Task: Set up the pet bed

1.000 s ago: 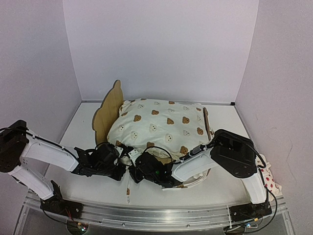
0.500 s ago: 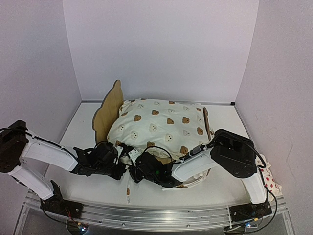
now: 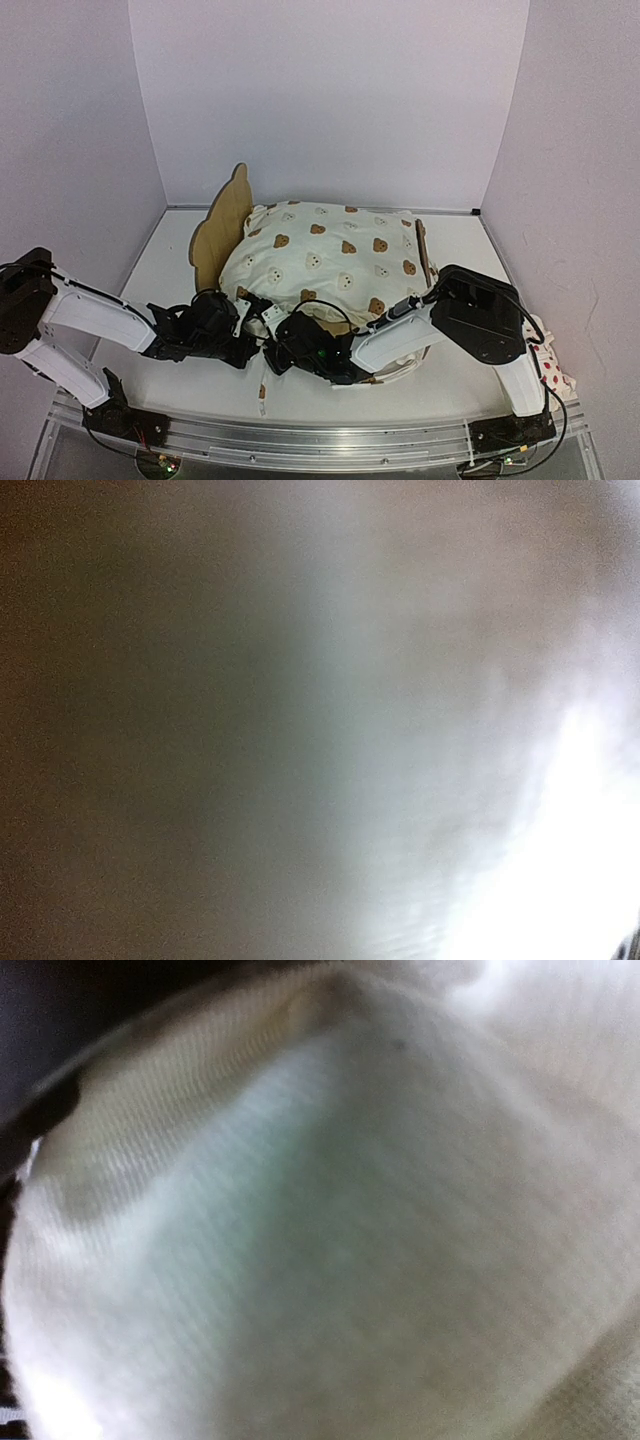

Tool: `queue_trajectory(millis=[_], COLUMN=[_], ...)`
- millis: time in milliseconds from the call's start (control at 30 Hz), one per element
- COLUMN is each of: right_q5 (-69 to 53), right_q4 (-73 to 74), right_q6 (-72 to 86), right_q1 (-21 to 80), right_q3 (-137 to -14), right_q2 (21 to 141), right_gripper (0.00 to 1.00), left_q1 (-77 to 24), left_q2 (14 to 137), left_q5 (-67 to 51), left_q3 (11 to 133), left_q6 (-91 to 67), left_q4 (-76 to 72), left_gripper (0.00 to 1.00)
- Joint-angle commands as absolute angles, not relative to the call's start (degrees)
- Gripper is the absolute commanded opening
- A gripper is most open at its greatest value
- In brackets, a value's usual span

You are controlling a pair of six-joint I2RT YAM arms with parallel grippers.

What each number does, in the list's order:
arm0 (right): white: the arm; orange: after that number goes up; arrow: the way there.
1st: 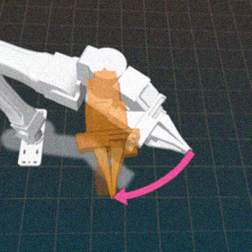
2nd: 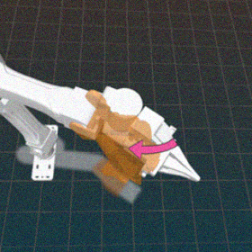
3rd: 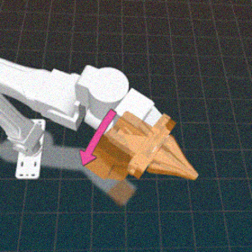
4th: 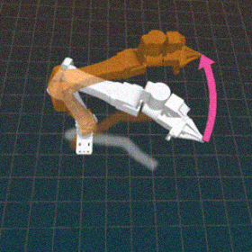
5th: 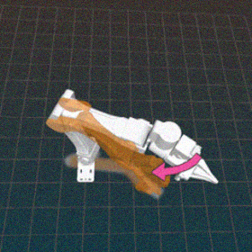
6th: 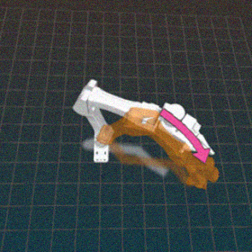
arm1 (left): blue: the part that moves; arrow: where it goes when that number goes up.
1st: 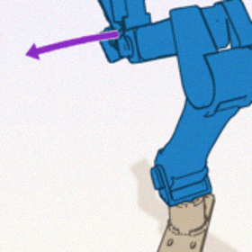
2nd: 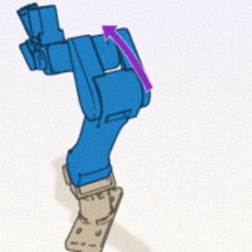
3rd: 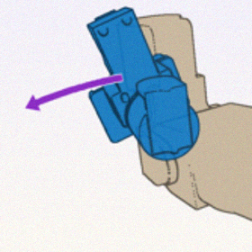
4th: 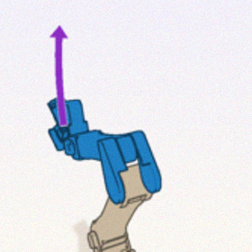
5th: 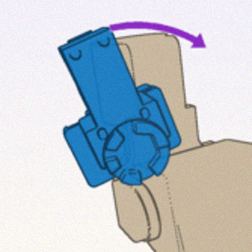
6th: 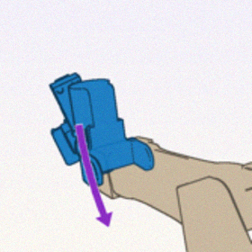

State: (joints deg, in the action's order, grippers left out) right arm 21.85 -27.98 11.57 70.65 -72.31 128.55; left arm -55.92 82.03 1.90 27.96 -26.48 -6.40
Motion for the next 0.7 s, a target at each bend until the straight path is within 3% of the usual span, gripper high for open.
queue_trajectory(millis=[0, 233, 667], right_q5=[18.7, 18.4, 22.7], right_q4=[-24.5, -24.9, -24.9], right_q6=[9.1, 9.1, 9.7], right_q1=[70.6, 70.9, 71.4], right_q3=[-71.7, -70.8, -68.5], right_q2=[127.5, 125.3, 122.2], right_gripper=[0.0, 0.0, 0.0], left_q1=[-58.2, -58.2, -58.2], left_q2=[78.0, 75.1, 68.4], left_q5=[-4.7, -3.2, 1.9], left_q3=[29.7, 29.0, 28.3], left_q6=[-19.4, -20.7, -25.9], left_q4=[-17.6, -15.6, -5.9], left_gripper=[0.0, 0.02, 0.33])
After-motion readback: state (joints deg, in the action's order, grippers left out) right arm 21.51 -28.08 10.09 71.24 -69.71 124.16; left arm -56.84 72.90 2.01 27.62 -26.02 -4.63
